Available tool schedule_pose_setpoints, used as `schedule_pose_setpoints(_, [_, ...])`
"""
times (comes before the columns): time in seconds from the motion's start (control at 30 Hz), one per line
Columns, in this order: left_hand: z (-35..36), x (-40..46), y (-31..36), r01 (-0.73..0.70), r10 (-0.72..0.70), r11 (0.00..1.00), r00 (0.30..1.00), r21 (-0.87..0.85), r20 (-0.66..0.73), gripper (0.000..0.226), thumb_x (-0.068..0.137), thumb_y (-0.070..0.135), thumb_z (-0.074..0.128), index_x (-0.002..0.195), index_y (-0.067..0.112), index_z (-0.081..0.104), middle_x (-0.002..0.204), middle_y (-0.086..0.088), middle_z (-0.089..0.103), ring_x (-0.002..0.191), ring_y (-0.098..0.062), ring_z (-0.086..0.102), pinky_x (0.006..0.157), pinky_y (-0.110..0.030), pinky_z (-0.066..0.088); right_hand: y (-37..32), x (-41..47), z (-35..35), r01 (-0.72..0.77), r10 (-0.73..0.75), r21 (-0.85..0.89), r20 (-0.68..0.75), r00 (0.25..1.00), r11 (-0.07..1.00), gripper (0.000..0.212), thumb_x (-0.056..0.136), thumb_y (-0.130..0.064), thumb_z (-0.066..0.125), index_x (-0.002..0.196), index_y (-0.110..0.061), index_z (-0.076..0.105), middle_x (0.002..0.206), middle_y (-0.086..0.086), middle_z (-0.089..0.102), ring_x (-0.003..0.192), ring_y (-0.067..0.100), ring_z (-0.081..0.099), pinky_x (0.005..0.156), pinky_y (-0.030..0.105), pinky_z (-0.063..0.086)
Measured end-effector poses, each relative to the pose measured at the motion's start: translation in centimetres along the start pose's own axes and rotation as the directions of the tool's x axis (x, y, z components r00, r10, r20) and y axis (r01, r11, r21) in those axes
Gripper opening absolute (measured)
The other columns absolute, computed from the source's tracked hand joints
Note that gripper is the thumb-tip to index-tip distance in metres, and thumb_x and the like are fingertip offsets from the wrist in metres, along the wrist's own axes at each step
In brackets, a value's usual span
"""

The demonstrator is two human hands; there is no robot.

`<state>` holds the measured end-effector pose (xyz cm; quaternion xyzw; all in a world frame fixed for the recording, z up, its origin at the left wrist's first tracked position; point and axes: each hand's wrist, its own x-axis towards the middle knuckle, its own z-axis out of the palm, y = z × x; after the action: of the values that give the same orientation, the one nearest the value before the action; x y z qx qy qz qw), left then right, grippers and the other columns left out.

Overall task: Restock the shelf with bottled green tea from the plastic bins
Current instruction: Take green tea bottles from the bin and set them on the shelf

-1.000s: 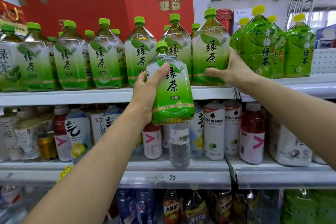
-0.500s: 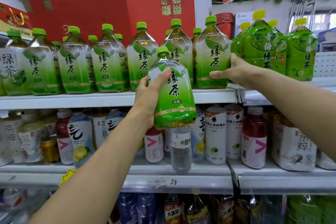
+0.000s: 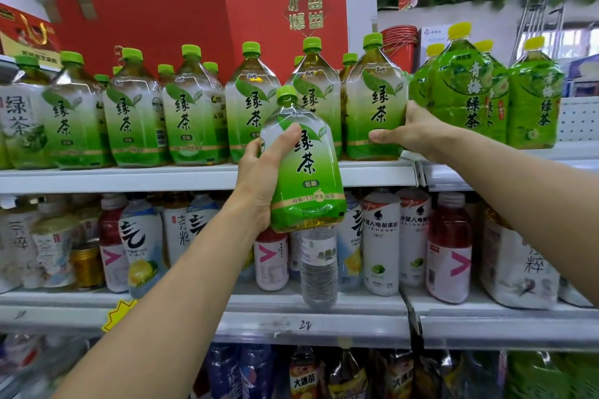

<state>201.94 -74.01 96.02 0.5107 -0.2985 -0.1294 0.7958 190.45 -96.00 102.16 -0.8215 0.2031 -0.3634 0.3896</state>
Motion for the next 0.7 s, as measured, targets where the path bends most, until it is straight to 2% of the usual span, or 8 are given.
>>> schedule_pose_setpoints(0.07, [0.0,0.0,0.0,0.002,-0.002,1.0,1.0,0.005,-0.008,0.095,0.066,0.048,0.088,0.142,0.017,0.04,0.111,-0.009,0.074,0.092,-0.028,0.075,0.085,-0.054,0.059,0.0,-0.5,0.3,0.02,-0.021,-0.026,-0.039,0.999,0.999,0.068,0.078,-0.021,0.082,0.13,-0.012,0.039,0.118,0.003,0.059,0.116,0.024,0.054,0.108,0.043,0.04])
schedule_pose_setpoints(0.13, [0.2,-0.1,0.2,0.008,-0.008,1.0,1.0,-0.004,-0.01,0.097,0.063,0.049,0.089,0.142,0.017,0.043,0.11,-0.009,0.075,0.092,-0.029,0.076,0.085,-0.055,0.059,-0.2,-1.3,0.6,0.045,-0.051,-0.081,-0.082,0.995,0.996,0.069,0.082,-0.024,0.078,0.134,-0.009,0.035,0.12,0.005,0.056,0.116,0.025,0.054,0.103,0.039,0.042])
schedule_pose_setpoints(0.23, [0.4,-0.4,0.4,0.003,-0.003,1.0,1.0,-0.001,-0.02,0.101,0.058,0.052,0.09,0.142,0.018,0.045,0.11,-0.009,0.075,0.092,-0.03,0.075,0.085,-0.055,0.059,0.0,-2.5,1.2,0.062,-0.081,-0.174,-0.105,0.991,0.983,0.077,0.088,-0.025,0.072,0.144,-0.006,0.022,0.133,0.01,0.051,0.123,0.028,0.05,0.099,0.037,0.039])
schedule_pose_setpoints(0.33, [0.5,-0.8,0.6,-0.003,0.003,1.0,0.999,0.018,-0.036,0.084,0.069,0.048,0.087,0.135,0.016,0.048,0.108,-0.009,0.075,0.09,-0.028,0.076,0.083,-0.053,0.06,0.5,-3.3,1.1,0.099,-0.116,-0.152,-0.108,0.987,0.983,0.068,0.088,-0.023,0.072,0.139,-0.009,0.029,0.128,0.005,0.054,0.115,0.022,0.053,0.094,0.032,0.039])
schedule_pose_setpoints(0.4, [0.7,-1.0,0.7,-0.004,0.006,0.999,0.999,0.043,-0.043,0.091,0.068,0.05,0.087,0.139,0.015,0.043,0.113,-0.008,0.073,0.093,-0.027,0.075,0.085,-0.051,0.06,0.6,-3.6,0.9,0.099,-0.111,-0.122,-0.095,0.989,0.988,0.064,0.088,-0.022,0.073,0.136,-0.012,0.032,0.123,0.0,0.056,0.111,0.019,0.053,0.093,0.031,0.039])
schedule_pose_setpoints(0.47, [0.9,-1.2,0.8,-0.014,0.018,0.998,0.999,0.068,-0.051,0.098,0.069,0.05,0.086,0.147,0.018,0.035,0.118,-0.007,0.069,0.096,-0.025,0.073,0.088,-0.05,0.059,0.5,-3.8,0.7,0.088,-0.097,-0.105,-0.08,0.992,0.991,0.067,0.087,-0.025,0.074,0.138,-0.014,0.031,0.122,-0.002,0.055,0.113,0.019,0.053,0.097,0.033,0.04])
schedule_pose_setpoints(0.57, [1.3,-1.7,0.9,-0.013,0.017,0.997,0.998,0.073,-0.059,0.099,0.077,0.044,0.082,0.154,0.017,0.026,0.115,-0.006,0.068,0.095,-0.023,0.072,0.088,-0.048,0.059,-0.1,-3.8,0.9,0.084,-0.1,-0.143,-0.112,0.989,0.986,0.079,0.086,-0.029,0.074,0.145,-0.011,0.024,0.133,0.005,0.053,0.121,0.024,0.053,0.105,0.04,0.042])
schedule_pose_setpoints(0.7, [1.8,-2.0,0.8,-0.007,0.01,0.998,0.999,0.056,-0.054,0.096,0.078,0.04,0.081,0.153,0.016,0.027,0.11,-0.006,0.069,0.094,-0.025,0.073,0.088,-0.05,0.059,-0.9,-3.7,1.7,0.062,-0.124,-0.308,-0.186,0.975,0.949,0.092,0.086,-0.035,0.074,0.149,-0.004,0.015,0.142,0.018,0.049,0.126,0.034,0.051,0.101,0.044,0.044])
